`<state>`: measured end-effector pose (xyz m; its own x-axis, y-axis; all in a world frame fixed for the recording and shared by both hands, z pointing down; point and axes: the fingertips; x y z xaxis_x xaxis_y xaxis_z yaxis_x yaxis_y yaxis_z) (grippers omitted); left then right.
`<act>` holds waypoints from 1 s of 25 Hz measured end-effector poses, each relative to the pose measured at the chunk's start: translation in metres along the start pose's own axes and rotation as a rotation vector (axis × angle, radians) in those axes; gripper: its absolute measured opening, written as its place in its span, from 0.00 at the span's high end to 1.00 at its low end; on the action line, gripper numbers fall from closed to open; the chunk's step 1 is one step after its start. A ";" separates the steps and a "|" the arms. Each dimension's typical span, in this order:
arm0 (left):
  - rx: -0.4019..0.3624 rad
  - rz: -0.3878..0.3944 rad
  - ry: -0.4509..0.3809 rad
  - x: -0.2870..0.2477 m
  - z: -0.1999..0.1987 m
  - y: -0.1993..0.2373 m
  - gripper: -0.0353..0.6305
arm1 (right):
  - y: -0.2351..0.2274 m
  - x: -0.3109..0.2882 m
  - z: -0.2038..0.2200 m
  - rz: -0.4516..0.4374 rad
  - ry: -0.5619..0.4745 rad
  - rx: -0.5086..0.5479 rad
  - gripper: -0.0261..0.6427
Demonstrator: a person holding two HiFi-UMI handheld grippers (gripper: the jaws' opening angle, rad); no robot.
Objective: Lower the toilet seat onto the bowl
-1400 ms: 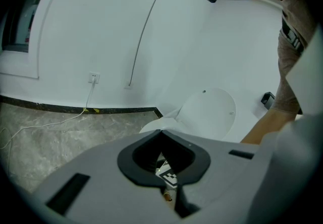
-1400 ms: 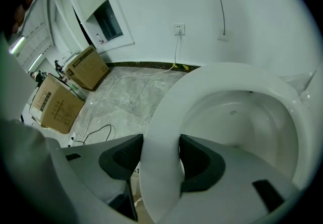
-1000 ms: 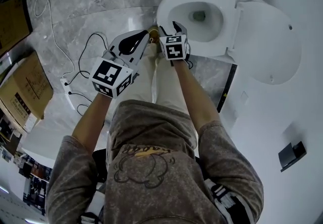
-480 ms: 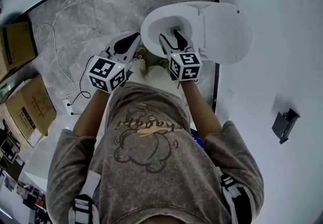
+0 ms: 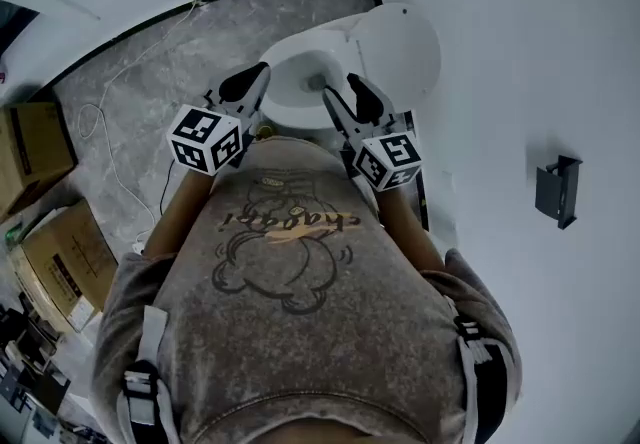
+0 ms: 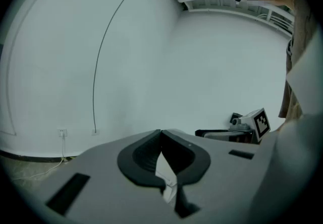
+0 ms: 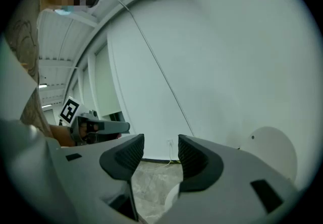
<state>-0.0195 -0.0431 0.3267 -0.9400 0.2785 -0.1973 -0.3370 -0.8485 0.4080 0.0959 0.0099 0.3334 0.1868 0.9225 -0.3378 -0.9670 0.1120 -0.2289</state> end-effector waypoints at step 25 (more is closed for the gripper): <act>-0.154 -0.082 -0.019 -0.031 0.013 -0.009 0.93 | -0.087 0.041 0.011 0.259 -0.171 0.043 0.92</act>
<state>0.0117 -0.0381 0.3410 -0.9110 0.3566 -0.2071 -0.4016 -0.8812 0.2493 0.1860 0.0415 0.3495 -0.0953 0.9707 -0.2206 -0.9857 -0.1229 -0.1152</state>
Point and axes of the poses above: the fingertips, and each gripper's own axes: x backward along the fingers, y to its left, z out of its underside, and after that the axes turned 13 degrees about z, right-handed
